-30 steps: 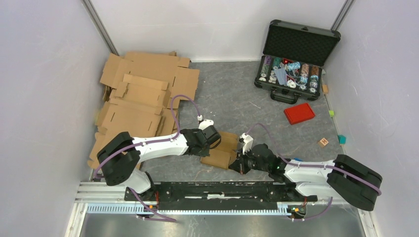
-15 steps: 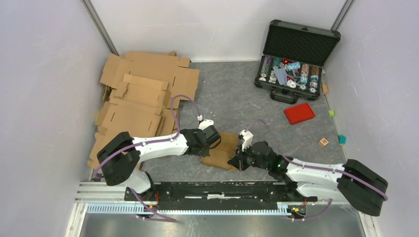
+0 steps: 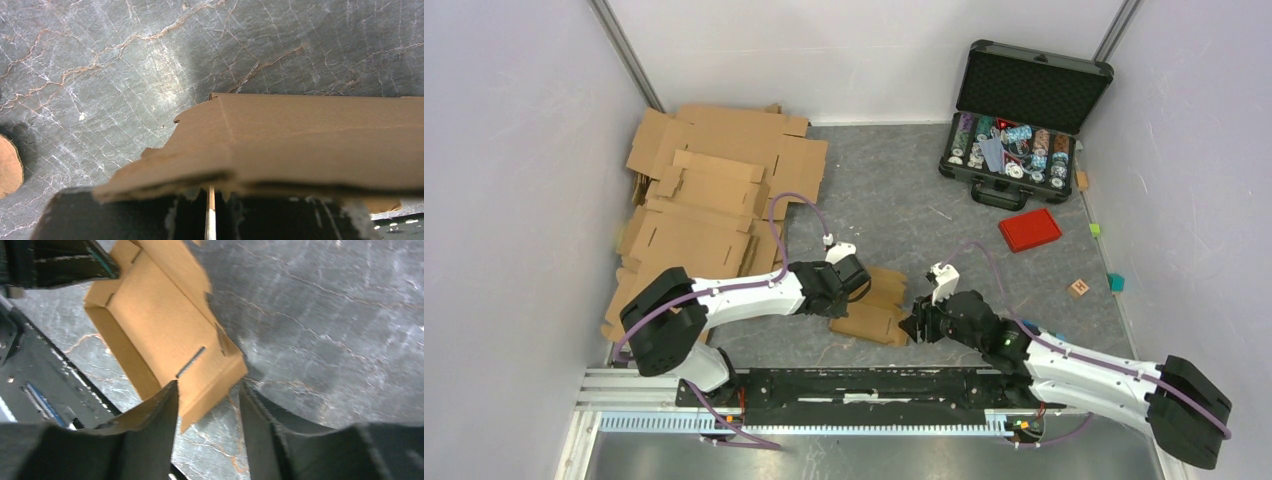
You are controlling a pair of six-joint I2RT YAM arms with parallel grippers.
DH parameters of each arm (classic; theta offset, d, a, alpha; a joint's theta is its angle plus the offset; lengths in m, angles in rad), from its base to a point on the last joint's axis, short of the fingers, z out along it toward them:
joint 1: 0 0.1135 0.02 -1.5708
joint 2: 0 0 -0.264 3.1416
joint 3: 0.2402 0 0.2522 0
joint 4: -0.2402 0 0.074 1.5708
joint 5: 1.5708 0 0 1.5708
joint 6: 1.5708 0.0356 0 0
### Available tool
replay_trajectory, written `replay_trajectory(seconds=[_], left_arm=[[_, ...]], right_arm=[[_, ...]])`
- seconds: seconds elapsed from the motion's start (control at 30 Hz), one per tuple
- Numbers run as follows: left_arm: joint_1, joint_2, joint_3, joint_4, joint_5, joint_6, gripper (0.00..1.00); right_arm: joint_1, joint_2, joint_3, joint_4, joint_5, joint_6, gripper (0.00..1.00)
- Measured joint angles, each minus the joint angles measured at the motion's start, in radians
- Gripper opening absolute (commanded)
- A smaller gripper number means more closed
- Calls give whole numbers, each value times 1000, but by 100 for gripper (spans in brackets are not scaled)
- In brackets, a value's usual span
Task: Fold the paper box
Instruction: Fold the paper box at the center of the board.
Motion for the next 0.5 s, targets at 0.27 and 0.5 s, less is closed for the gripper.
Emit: replay_trajectory(seconds=[0.27,0.5], left_arm=[[0,-2,-3,0,2,-8,2],[0,-17,-8,-2,3,-8,2]], right_arm=[[-34,51,-42,19,3,21,39],[-39,121,-35,85,-40,40,11]])
